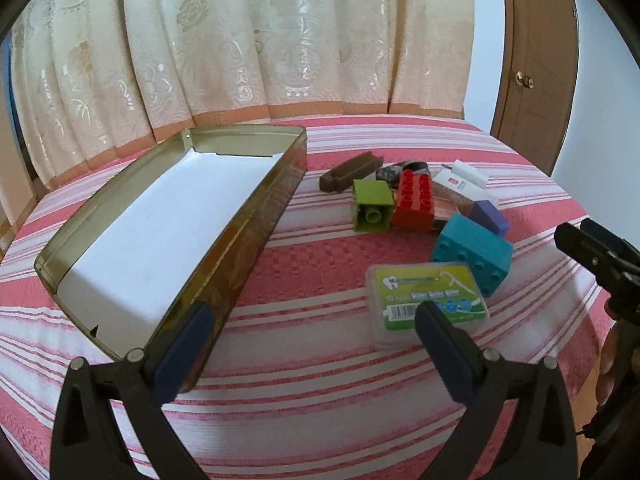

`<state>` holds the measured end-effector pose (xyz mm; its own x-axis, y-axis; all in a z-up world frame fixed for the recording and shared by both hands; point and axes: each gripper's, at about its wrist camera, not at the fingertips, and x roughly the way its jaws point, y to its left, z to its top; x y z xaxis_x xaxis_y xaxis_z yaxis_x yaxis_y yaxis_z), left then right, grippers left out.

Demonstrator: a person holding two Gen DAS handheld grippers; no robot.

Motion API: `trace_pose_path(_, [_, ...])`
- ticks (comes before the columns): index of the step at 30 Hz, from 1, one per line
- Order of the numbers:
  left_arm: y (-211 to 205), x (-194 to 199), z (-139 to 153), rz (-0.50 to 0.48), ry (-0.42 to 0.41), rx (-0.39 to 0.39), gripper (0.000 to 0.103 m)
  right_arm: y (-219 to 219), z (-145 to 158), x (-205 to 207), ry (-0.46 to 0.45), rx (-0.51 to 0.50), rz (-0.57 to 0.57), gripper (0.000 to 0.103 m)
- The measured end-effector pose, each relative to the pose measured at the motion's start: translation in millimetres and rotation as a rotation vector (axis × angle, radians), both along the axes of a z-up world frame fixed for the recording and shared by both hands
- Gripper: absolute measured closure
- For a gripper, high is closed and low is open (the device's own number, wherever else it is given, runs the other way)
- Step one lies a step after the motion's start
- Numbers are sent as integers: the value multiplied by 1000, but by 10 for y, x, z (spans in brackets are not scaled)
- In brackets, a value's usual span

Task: Organize rigid objects
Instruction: 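Move both tools toward the clear floss box and teal brick, then grasp the clear floss box with the left tool while the right tool grasps the teal brick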

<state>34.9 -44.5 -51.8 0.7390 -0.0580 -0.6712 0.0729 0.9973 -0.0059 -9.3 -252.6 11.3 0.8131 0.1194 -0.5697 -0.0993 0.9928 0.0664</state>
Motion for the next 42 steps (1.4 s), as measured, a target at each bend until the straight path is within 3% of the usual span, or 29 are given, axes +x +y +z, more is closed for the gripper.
trace_pose_path(11, [-92, -43, -13, -23, 5, 16, 1, -35, -53, 19, -4, -31, 5, 0])
trace_pose_path(18, [-388, -54, -132, -108, 65, 0, 1, -129, -111, 37, 13, -30, -15, 0])
trace_pose_path(25, [-559, 128, -133, -110, 118, 1, 1, -223, -186, 66, 37, -12, -21, 0])
trace_pose_path(26, [-573, 160, -142, -111, 129, 4, 2, -229, -187, 70, 38, -9, -17, 0])
trace_pose_path(28, [-578, 222, -180, -127, 161, -6, 17, -217, -186, 82, 38, -11, -5, 1])
trace_pose_path(30, [-553, 238, -196, -133, 174, -28, 20, -202, -184, 96, 38, -15, 9, 2])
trace_pose_path(34, [-478, 199, -175, -137, 158, -31, 20, -108, -189, 150, 53, -11, 63, 15])
trace_pose_path(36, [-411, 183, -154, -120, 138, -13, 20, -29, -199, 191, 76, -1, 108, 31])
trace_pose_path(42, [-216, 179, -134, -94, 110, 9, 20, 272, -288, 299, 155, 5, 221, 35])
